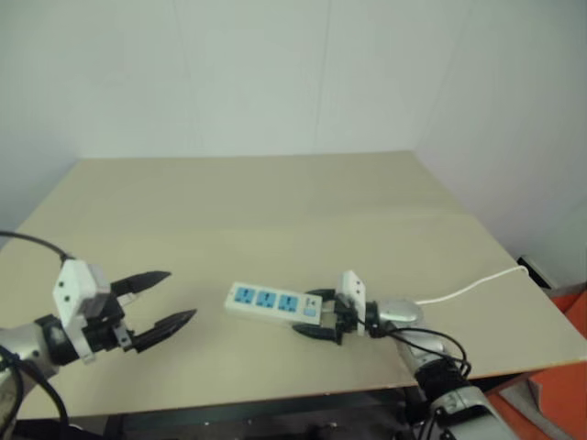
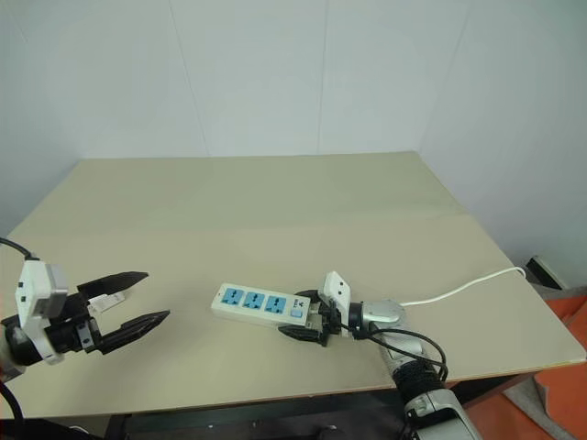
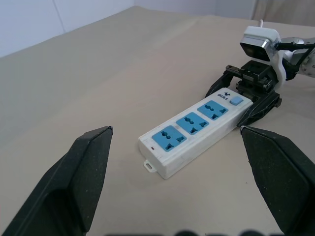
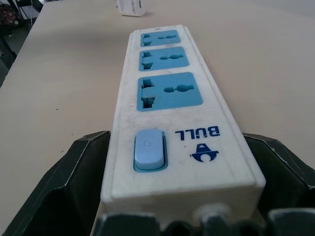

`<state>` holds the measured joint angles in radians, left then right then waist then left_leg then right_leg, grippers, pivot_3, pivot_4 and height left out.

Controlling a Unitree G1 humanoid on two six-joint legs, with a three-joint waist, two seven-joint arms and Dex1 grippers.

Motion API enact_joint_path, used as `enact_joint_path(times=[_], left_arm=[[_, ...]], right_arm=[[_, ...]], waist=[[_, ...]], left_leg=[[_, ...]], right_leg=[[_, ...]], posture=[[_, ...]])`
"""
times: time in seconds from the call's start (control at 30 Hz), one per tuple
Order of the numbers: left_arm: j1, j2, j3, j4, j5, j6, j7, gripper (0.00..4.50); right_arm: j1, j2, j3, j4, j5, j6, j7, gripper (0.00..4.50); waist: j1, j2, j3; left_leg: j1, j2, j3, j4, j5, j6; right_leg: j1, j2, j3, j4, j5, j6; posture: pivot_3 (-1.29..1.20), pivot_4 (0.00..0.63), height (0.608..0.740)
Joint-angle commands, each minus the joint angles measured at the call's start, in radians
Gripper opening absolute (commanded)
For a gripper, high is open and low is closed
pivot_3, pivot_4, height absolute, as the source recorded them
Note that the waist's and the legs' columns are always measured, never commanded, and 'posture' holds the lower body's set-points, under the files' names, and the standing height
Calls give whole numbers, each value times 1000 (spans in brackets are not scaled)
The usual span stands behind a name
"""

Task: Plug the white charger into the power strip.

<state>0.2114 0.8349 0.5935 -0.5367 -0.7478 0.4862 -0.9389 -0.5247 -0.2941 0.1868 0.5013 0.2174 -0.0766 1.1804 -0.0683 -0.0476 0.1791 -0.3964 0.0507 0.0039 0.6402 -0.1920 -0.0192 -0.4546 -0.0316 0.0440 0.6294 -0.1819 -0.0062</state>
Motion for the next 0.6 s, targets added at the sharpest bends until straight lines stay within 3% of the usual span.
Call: enact_joint_path(times=[0.03, 0.4, 0.53, 0.6], left_arm=[[0, 20, 40, -25, -10, -9, -10, 4500], [-8, 43, 61, -10, -9, -6, -29, 4500], [0, 48, 77, -10, -8, -5, -35, 4500], [1, 49, 80, -8, -7, -6, -38, 4500]], right_arm=[[-13, 5, -13, 29, 3, -24, 12, 4476], [-51, 48, 15, 188, -48, -108, 33, 4476], [-69, 40, 47, 225, -88, -143, 68, 3556], [-79, 40, 53, 243, -100, -161, 82, 3419]], waist=[[-1, 0, 0], [-5, -2, -1], [-5, -2, -1], [-6, -2, -1]], left_leg=[[0, 0, 0, 0, 0, 0], [8, 2, -1, 0, 0, 0], [12, 2, -2, 0, -4, -6], [14, 2, -2, 0, -4, -7]], right_leg=[[0, 0, 0, 0, 0, 0], [5, 3, 2, 0, 0, -1], [9, 3, 2, -1, -1, -1], [11, 3, 2, -1, -1, -2]], posture=[[0, 150, 740], [0, 150, 740], [0, 150, 740], [0, 150, 740]])
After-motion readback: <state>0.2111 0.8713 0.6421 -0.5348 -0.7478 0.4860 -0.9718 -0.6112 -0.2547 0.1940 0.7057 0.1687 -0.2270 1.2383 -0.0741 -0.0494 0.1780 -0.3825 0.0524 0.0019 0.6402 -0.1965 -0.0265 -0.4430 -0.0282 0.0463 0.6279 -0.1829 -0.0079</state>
